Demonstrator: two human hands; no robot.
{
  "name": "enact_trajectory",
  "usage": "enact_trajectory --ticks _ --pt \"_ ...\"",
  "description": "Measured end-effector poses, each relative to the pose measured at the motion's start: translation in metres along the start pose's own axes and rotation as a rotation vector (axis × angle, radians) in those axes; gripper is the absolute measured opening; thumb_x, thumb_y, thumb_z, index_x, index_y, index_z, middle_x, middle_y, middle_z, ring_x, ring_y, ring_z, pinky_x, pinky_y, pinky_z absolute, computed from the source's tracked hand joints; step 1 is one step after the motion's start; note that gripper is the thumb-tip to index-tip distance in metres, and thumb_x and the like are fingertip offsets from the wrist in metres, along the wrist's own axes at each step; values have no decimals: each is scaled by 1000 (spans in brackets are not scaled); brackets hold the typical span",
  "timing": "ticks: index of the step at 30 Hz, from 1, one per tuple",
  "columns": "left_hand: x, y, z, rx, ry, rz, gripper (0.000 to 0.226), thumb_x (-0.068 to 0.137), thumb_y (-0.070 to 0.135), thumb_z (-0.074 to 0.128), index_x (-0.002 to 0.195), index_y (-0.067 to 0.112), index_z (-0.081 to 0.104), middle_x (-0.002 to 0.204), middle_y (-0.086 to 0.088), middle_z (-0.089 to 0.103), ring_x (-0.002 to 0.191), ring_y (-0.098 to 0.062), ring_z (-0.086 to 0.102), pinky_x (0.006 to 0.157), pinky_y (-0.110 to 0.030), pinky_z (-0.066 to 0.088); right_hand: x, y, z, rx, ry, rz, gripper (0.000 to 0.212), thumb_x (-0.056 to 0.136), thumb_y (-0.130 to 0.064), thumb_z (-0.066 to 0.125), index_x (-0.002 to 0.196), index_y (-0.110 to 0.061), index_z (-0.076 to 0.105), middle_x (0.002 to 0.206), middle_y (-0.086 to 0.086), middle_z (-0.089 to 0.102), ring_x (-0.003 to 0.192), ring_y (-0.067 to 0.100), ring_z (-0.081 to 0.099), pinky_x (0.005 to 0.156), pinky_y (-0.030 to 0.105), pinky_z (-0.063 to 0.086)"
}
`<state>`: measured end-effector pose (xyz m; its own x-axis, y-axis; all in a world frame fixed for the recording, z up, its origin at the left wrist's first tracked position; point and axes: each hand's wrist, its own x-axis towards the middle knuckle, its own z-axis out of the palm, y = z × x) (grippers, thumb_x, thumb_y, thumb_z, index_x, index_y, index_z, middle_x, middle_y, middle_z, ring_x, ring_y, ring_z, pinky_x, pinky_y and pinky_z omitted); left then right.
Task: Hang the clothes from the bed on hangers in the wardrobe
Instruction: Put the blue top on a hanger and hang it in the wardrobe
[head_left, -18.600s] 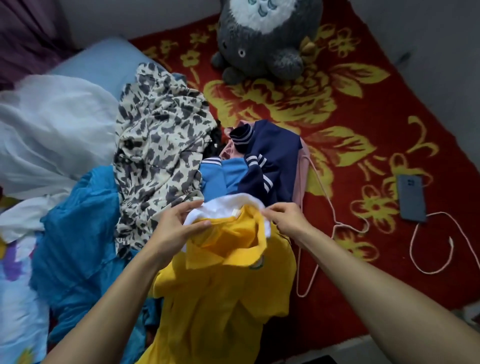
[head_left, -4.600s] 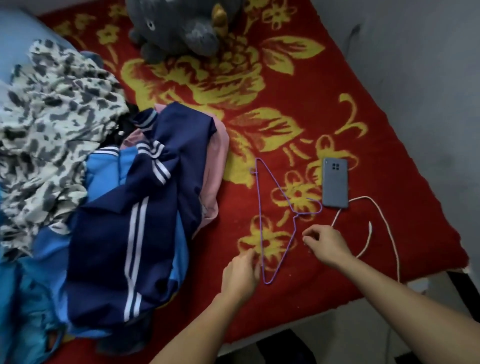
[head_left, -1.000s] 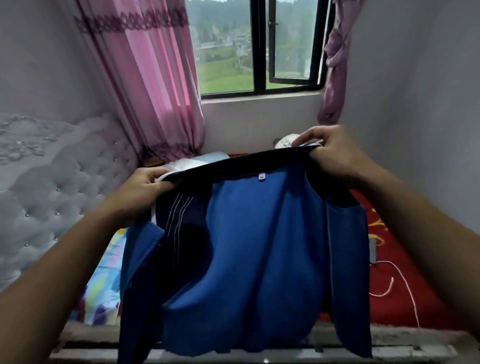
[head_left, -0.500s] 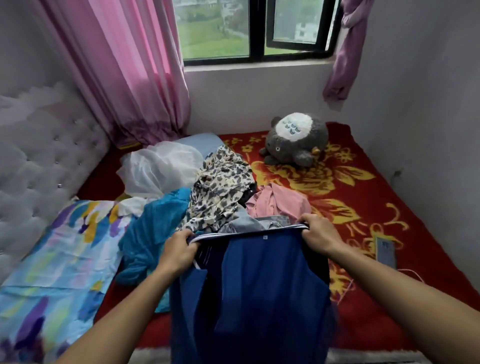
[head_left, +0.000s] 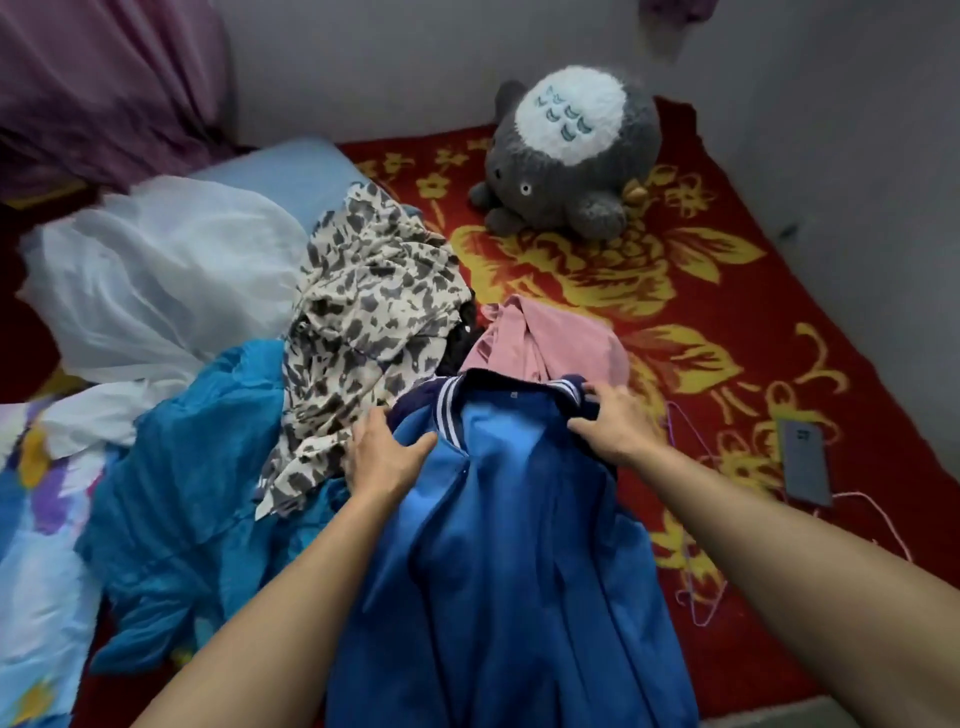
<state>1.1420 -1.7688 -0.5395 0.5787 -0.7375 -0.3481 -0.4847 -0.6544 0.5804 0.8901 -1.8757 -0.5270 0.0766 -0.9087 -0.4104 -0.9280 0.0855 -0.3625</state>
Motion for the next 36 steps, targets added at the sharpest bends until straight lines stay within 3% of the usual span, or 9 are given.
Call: enact_trajectory --ticks 4,9,16,21,24,26,29,31,36 --pt "-8 -30 33 142 -86 1 43 84 32 66 120 12 55 122 -16 53 115 -33 50 95 -42 41 -18 57 46 46 -161 164 54 86 -36 66 135 -19 51 132 12 55 118 30 55 94 36 46" --pt "-5 -21 63 267 -16 156 46 83 33 69 119 8 57 119 -20 53 114 -37 48 95 -48 40 -25 137 55 165 -216 421 42 87 -34 67 124 -16 60 120 6 65 101 24 63 82 32 51" --pt "20 -9 131 367 103 78 51 88 45 58 126 11 50 125 -21 50 117 -39 44 93 -55 35 23 262 73 379 108 810 46 87 -36 64 117 -2 62 119 19 65 113 38 59 92 38 46" --pt "28 -24 179 333 331 46 42 89 36 58 121 8 52 119 -23 52 113 -40 46 93 -54 32 69 328 108 700 342 1125 79 75 -57 70 125 4 56 125 22 61 110 37 61 87 43 53" --pt "31 -26 190 266 367 -9 46 89 35 59 124 6 50 124 -20 51 119 -38 43 99 -54 28 96 342 108 748 450 1218 76 81 -53 67 130 4 51 130 19 58 113 36 60 81 39 51" --pt "32 -23 189 245 367 -46 48 89 37 61 123 6 50 127 -17 51 122 -36 42 102 -53 26 111 341 104 902 501 1150 56 84 -38 65 122 2 56 118 16 65 99 32 66 61 28 55" --pt "37 -18 177 164 308 -110 49 88 42 61 120 6 53 126 -15 53 122 -34 44 102 -52 28 131 316 86 1081 470 1010 17 88 -21 56 91 -6 64 63 3 63 46 15 57 25 11 24" --pt "39 -15 162 58 265 -124 43 88 40 63 114 6 59 120 -16 59 117 -35 50 100 -48 35 142 281 59 1220 400 853 23 95 -18 48 74 -14 58 47 0 50 25 4 41 26 9 16" --pt "35 -14 116 32 318 -83 22 92 14 58 102 -2 68 101 -25 65 96 -39 59 86 -42 42 136 170 -16 1223 116 286 31 102 -24 44 75 -15 55 46 -5 45 28 0 31 31 11 17"
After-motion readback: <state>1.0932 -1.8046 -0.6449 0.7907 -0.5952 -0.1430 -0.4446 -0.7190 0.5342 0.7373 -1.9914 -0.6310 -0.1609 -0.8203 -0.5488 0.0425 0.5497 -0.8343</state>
